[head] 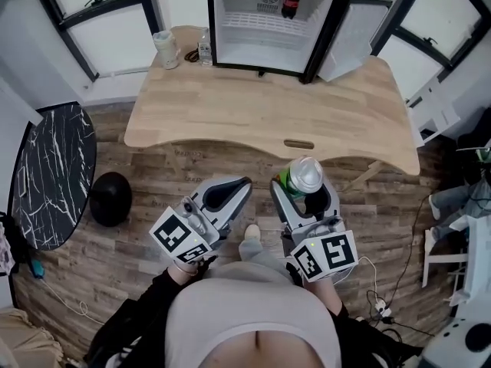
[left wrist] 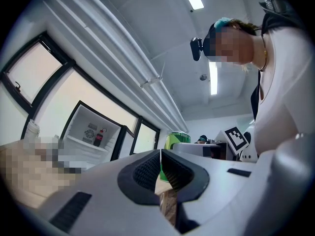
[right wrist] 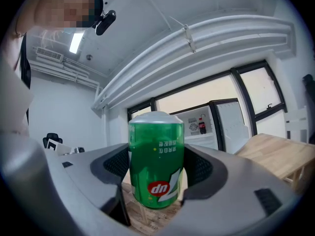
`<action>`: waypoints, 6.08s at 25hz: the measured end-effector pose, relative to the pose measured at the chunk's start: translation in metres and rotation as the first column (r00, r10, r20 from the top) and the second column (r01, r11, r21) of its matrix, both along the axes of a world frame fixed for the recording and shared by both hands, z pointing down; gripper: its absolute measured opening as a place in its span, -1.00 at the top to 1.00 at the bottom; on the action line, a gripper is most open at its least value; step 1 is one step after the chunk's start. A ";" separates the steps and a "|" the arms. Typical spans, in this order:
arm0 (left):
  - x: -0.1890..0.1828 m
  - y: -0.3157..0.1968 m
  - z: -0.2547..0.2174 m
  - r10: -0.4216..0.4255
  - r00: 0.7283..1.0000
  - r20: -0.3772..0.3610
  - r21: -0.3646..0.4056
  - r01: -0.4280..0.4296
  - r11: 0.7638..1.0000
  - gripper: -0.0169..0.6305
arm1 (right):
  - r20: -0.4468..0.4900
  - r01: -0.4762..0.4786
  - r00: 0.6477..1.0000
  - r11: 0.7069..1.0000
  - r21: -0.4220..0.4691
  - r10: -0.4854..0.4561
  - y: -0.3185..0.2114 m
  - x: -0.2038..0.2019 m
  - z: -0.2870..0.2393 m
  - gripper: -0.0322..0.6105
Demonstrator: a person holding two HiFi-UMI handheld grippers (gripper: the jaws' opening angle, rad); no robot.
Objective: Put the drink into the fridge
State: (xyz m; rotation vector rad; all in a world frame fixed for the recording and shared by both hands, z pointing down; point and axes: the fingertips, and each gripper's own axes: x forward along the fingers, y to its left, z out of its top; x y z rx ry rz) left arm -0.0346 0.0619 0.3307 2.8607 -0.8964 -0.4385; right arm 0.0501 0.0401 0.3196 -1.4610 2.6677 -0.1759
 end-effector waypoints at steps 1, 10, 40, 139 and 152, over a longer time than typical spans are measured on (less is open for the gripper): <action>0.004 -0.010 -0.002 -0.002 1.000 -0.001 0.005 0.002 1.000 0.91 | 0.000 0.004 1.000 1.000 0.003 -0.004 -0.009 0.003 -0.002 -0.17; 0.036 -0.084 -0.005 -0.032 0.999 -0.012 0.010 0.032 0.999 0.91 | 0.000 0.056 0.998 0.998 0.007 -0.056 -0.083 0.030 -0.002 -0.17; 0.058 -0.145 0.000 -0.083 0.997 0.004 0.003 0.083 0.997 0.91 | 0.024 0.162 0.987 0.987 -0.010 -0.161 -0.147 0.040 0.007 -0.17; -0.023 -0.447 0.028 -0.119 0.992 0.033 -0.102 0.122 0.987 0.91 | -0.122 0.053 0.992 0.996 0.067 -0.045 -0.572 -0.027 -0.028 -0.17; -0.053 -0.440 0.039 -0.198 0.979 0.045 -0.129 0.202 0.971 0.91 | -0.134 0.068 0.989 0.998 -0.011 -0.069 -0.632 -0.053 -0.004 -0.17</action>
